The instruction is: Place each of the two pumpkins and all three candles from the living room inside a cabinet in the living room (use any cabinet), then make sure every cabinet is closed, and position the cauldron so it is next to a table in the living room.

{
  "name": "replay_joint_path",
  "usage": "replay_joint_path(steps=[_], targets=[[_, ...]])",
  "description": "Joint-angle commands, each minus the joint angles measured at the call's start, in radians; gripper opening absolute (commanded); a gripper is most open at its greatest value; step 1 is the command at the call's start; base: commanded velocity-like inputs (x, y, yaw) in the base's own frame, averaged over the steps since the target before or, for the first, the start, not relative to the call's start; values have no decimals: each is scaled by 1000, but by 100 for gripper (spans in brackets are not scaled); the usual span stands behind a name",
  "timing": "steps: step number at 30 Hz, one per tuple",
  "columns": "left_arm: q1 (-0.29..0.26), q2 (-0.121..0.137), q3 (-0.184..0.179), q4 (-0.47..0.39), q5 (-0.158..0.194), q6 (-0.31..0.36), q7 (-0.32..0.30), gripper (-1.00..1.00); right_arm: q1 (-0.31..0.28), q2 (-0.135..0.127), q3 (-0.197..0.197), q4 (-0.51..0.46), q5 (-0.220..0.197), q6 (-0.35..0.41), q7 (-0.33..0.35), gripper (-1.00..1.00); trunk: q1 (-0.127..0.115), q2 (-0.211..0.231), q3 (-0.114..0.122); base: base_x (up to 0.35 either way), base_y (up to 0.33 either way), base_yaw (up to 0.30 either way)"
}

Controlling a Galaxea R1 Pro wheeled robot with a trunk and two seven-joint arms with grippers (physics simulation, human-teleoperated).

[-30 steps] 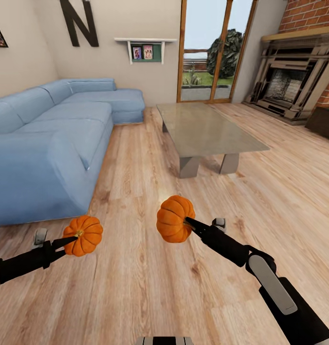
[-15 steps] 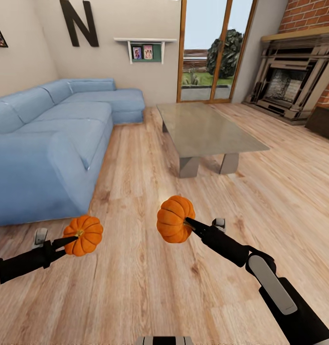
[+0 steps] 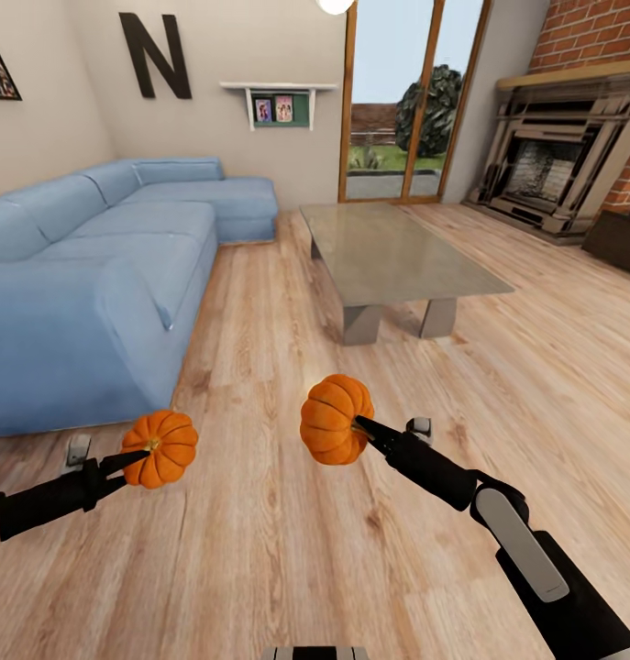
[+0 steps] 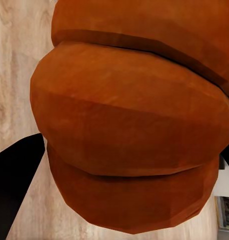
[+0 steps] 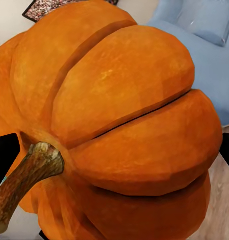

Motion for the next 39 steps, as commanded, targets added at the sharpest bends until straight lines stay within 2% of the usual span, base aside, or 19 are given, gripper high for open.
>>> replay_joint_path(steps=[1, 8, 13, 39], targets=[[-1, 0, 1, 0, -4, 4, -3, -100, -1, -1, 1, 0, -9, 6, -3, -100, -1, 0, 3, 0, 0, 0], [-1, -1, 1, 0, -4, 4, -3, -100, -1, -1, 1, 10, -10, 6, 0, -100, -4, 2, 29, 0, 0, -4], [-1, -2, 1, 0, -4, 4, -3, -100, -1, -1, 1, 15, -10, 6, 10, -100, -6, 3, 48, 0, 0, -174], [-1, -2, 1, 0, -4, 4, -3, -100, -1, -1, 1, 28, -11, 6, 10, -100, -6, 3, 48, 0, 0, -275]])
